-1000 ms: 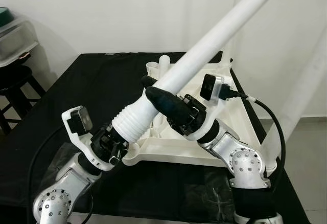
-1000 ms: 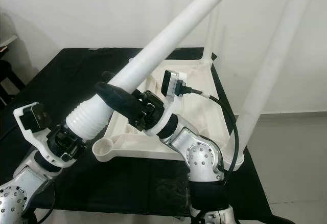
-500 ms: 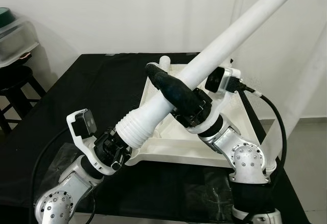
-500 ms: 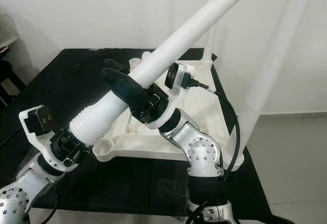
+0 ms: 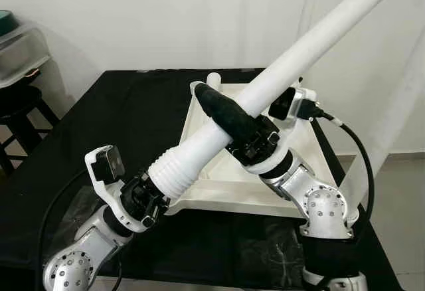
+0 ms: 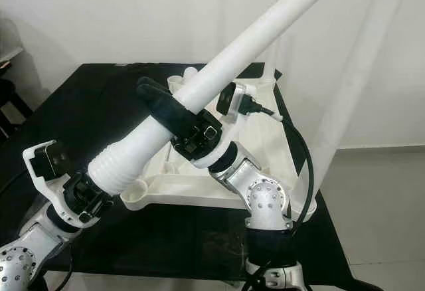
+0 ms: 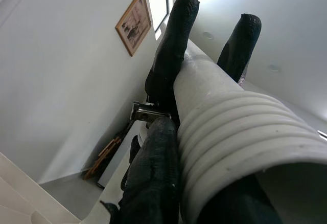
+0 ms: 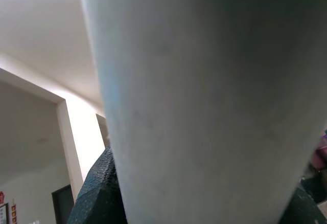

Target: Building children table

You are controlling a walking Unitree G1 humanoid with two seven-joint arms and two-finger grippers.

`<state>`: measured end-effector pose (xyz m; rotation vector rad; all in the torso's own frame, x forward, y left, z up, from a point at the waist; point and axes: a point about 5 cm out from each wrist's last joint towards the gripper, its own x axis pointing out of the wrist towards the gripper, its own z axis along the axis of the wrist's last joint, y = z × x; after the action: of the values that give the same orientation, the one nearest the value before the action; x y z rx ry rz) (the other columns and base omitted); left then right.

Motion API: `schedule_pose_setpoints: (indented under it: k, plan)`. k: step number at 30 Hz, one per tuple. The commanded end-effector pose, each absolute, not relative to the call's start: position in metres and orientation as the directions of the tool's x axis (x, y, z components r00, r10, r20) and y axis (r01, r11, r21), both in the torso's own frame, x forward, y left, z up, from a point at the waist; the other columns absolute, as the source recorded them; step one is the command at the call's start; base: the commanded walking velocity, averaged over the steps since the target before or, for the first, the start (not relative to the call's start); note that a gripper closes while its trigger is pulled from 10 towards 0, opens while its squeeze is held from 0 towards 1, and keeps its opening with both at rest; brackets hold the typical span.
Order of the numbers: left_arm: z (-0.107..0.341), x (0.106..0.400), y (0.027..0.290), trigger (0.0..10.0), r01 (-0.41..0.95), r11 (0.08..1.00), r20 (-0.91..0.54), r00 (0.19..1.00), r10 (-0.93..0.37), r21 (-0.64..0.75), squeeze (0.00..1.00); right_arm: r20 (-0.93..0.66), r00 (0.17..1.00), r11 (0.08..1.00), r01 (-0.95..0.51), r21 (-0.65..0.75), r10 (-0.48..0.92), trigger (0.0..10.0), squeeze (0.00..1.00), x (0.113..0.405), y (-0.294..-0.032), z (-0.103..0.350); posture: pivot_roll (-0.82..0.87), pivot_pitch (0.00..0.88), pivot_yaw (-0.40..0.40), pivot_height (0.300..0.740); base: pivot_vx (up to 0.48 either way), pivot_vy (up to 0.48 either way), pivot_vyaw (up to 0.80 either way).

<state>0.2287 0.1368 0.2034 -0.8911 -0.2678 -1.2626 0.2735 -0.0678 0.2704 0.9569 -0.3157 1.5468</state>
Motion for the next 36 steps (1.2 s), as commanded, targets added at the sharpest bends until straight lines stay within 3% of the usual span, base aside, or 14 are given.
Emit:
schedule_pose_setpoints:
  k: [1, 2, 9, 19, 23, 27, 28, 29, 31, 32, 34, 35, 36]
  plan:
    - [0.201, 0.227, 0.136, 0.0, 0.903, 0.028, 0.611, 0.313, -0.727, -0.429, 0.0, 0.703, 0.039, -0.27, -0.907, 0.323, 0.71, 0.0, 0.0, 0.269, -0.061, 0.269, -0.06, 0.021, 0.003, 0.74, 0.0, 0.0, 0.0]
    - [0.199, 0.228, 0.136, 10.0, 0.897, 0.022, 0.608, 0.318, -0.728, -0.442, 1.0, 0.702, 0.048, -0.263, -0.907, 0.328, 0.711, 0.0, 0.0, 0.269, -0.061, 0.268, -0.06, 0.02, 0.003, 0.74, 0.0, 0.0, 0.0]
    - [0.191, 0.226, 0.145, 10.0, 0.882, 0.018, 0.599, 0.334, -0.727, -0.47, 1.0, 0.731, 0.11, -0.227, -0.91, 0.346, 0.673, 0.0, 0.0, 0.278, -0.068, 0.274, -0.06, 0.022, 0.008, 0.74, 0.0, 0.0, 0.0]
    - [0.153, 0.216, 0.165, 10.0, 0.821, 0.08, 0.484, 0.409, -0.773, -0.566, 1.0, 0.737, 0.18, -0.162, -0.916, 0.366, 0.651, 0.0, 0.0, 0.288, -0.076, 0.279, -0.06, 0.025, 0.011, 0.74, 0.0, 0.0, 0.0]
    - [0.13, 0.208, 0.194, 10.0, 0.748, 0.205, 0.399, 0.54, -0.741, -0.632, 1.0, 0.748, 0.32, -0.069, -0.897, 0.437, 0.581, 0.0, 0.0, 0.307, -0.088, 0.283, -0.06, 0.028, 0.012, 0.74, 0.0, 0.0, 0.0]
    - [0.122, 0.208, 0.206, 10.0, 0.707, 0.292, 0.351, 0.612, -0.709, -0.644, 1.0, 0.722, 0.37, -0.013, -0.886, 0.464, 0.584, 0.0, 0.0, 0.313, -0.089, 0.281, -0.06, 0.03, 0.01, 0.74, 0.0, 0.0, 0.0]
    - [0.119, 0.215, 0.213, 10.0, 0.666, 0.386, 0.31, 0.682, -0.663, -0.638, 1.0, 0.668, 0.39, 0.059, -0.886, 0.461, 0.634, 0.2, 0.0, 0.315, -0.082, 0.276, -0.06, 0.031, 0.009, 0.74, 0.0, 0.0, 0.0]
    - [0.118, 0.226, 0.219, 10.0, 0.608, 0.487, 0.268, 0.755, -0.598, -0.627, 1.0, 0.597, 0.413, 0.153, -0.887, 0.436, 0.688, 9.2, 0.0, 0.316, -0.075, 0.27, -0.05, 0.033, 0.009, 0.74, 0.0, 0.0, 0.0]
    - [0.118, 0.226, 0.219, 10.0, 0.608, 0.487, 0.268, 0.755, -0.598, -0.627, 1.0, 0.597, 0.413, 0.153, -0.887, 0.436, 0.688, 9.2, 0.0, 0.316, -0.075, 0.27, -0.05, 0.033, 0.009, 0.74, 0.0, 0.0, 0.0]
    - [0.117, 0.236, 0.224, 10.0, 0.538, 0.576, 0.226, 0.821, -0.525, -0.616, 0.83, 0.545, 0.421, 0.207, -0.888, 0.41, 0.725, 10.0, 0.0, 0.316, -0.069, 0.265, -0.05, 0.033, 0.008, 0.74, 0.0, 0.0, 0.0]
    - [0.117, 0.236, 0.224, 10.0, 0.538, 0.576, 0.226, 0.821, -0.525, -0.616, 0.83, 0.545, 0.421, 0.207, -0.888, 0.41, 0.725, 10.0, 0.0, 0.316, -0.069, 0.265, -0.05, 0.033, 0.008, 0.74, 0.0, 0.0, 0.0]
    - [0.119, 0.262, 0.233, 10.0, 0.344, 0.743, 0.119, 0.933, -0.339, -0.574, 0.0, 0.367, 0.487, 0.402, -0.87, 0.284, 0.793, 10.0, 0.0, 0.321, -0.058, 0.248, -0.06, 0.036, 0.011, 0.74, 0.0, 0.0, 0.0]
    - [0.119, 0.262, 0.233, 10.0, 0.344, 0.743, 0.119, 0.933, -0.339, -0.574, 0.0, 0.367, 0.487, 0.402, -0.87, 0.284, 0.793, 10.0, 0.0, 0.321, -0.058, 0.248, -0.06, 0.036, 0.011, 0.74, 0.0, 0.0, 0.0]
